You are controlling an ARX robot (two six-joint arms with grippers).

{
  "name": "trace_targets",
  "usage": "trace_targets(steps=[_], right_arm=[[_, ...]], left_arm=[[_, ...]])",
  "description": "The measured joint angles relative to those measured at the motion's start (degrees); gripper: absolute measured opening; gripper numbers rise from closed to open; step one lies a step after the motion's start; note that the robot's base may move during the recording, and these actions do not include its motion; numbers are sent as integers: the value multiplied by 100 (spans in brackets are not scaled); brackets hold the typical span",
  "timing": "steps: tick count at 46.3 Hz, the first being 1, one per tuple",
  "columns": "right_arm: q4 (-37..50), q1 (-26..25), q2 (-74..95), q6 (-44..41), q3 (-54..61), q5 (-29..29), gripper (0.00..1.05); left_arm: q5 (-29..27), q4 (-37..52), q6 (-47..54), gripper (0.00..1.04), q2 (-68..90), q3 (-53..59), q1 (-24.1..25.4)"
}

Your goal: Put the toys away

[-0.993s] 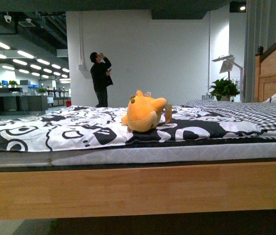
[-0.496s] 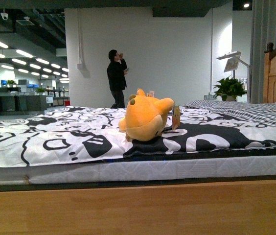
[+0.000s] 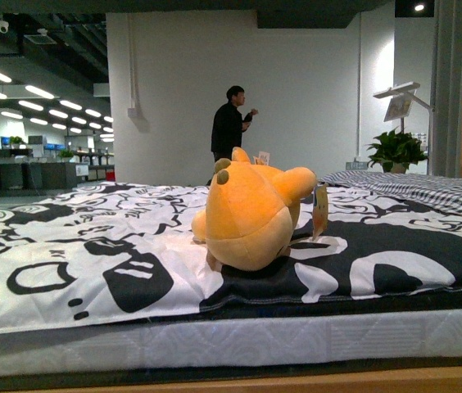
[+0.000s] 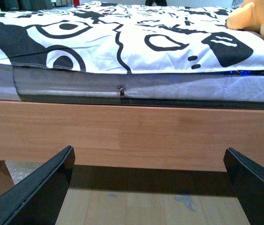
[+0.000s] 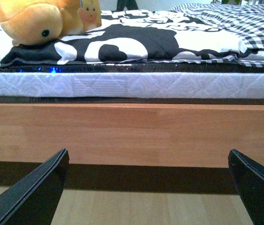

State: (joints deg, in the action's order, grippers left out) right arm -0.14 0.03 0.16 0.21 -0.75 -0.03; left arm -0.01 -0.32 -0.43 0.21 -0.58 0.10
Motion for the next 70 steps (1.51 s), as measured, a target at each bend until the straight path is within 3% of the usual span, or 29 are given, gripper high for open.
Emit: trace_targets(steps=[22,26,36,44,62,70], right_arm=[[-2,0,7,0,0,4,104],[-133,-129,293,306,-98,131,104],[1270,-1222,2175,667,-984,-586,104],[2072,-1285,3950,638,-2356,-734,104],[1585,487,6500,234,-5606,59,104],[1390,1698,7410,-332,-6603,750,104]], left_arm=[[4,0,0,99,0,0,0],[2,0,0,99,0,0,0],[2,0,0,99,0,0,-2],[2,0,0,99,0,0,-2],[4,0,0,99,0,0,-2],[2,0,0,99,0,0,-2]])
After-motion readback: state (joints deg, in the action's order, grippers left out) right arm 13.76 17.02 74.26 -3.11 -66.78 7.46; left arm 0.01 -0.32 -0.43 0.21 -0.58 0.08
